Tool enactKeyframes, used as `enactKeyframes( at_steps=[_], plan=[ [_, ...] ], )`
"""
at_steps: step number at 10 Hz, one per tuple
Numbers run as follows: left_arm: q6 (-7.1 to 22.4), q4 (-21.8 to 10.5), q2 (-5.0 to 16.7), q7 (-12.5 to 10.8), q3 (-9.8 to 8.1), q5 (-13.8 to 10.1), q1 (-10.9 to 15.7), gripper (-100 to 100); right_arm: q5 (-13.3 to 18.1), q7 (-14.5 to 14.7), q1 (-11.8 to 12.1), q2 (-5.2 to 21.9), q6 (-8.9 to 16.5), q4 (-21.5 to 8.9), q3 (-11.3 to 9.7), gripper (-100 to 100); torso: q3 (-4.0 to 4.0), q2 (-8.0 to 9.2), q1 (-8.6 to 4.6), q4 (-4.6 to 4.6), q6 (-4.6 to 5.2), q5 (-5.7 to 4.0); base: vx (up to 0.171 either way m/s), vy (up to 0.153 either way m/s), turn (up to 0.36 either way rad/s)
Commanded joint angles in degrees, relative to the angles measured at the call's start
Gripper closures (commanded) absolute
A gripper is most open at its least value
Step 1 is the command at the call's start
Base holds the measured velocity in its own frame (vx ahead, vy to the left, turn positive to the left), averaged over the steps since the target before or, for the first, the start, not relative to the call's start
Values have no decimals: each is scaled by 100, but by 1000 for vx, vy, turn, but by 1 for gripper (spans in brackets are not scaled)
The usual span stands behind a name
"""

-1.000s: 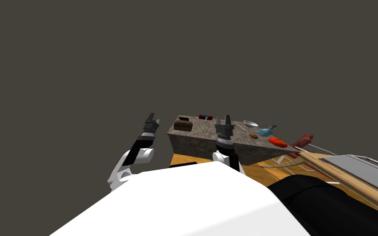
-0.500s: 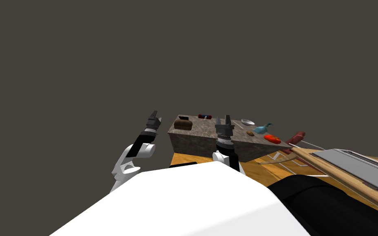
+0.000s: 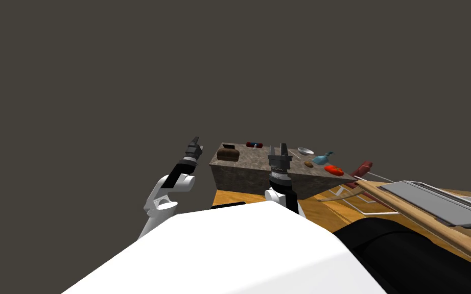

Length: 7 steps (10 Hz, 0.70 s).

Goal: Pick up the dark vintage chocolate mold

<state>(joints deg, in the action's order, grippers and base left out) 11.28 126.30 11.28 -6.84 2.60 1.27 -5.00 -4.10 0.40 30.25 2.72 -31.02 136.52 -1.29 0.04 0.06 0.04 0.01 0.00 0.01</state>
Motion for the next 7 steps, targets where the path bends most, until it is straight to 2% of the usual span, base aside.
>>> enactKeyframes(
  at_steps=[1, 2, 4, 5, 7],
  plan=[
    [286, -7, 9, -46, 4, 21, 124, -100, 0, 0, 0, 0, 0, 0, 0, 0, 0, 0, 0, 0, 0, 0, -25, 17, -34],
    [442, -28, 23, -131, 17, 63, 352, -100, 0, 0, 0, 0, 0, 0, 0, 0, 0, 0, 2, 0, -2, 1, -34, 24, -65],
    [703, -28, 23, -131, 17, 63, 352, -100, 0, 0, 0, 0, 0, 0, 0, 0, 1, 2, 3, 0, -2, 1, -18, 14, -19],
    [895, -53, 30, -222, 29, 101, 581, -100, 0, 0, 1, 0, 0, 0, 0, 0, -1, -3, 1, -1, -3, 1, -13, 13, -67],
    [1105, -53, 30, -222, 29, 101, 581, -100, 0, 0, 0, 0, 0, 0, 0, 0, -2, -4, 1, -1, -2, 1, -11, 11, -21]
  ],
)
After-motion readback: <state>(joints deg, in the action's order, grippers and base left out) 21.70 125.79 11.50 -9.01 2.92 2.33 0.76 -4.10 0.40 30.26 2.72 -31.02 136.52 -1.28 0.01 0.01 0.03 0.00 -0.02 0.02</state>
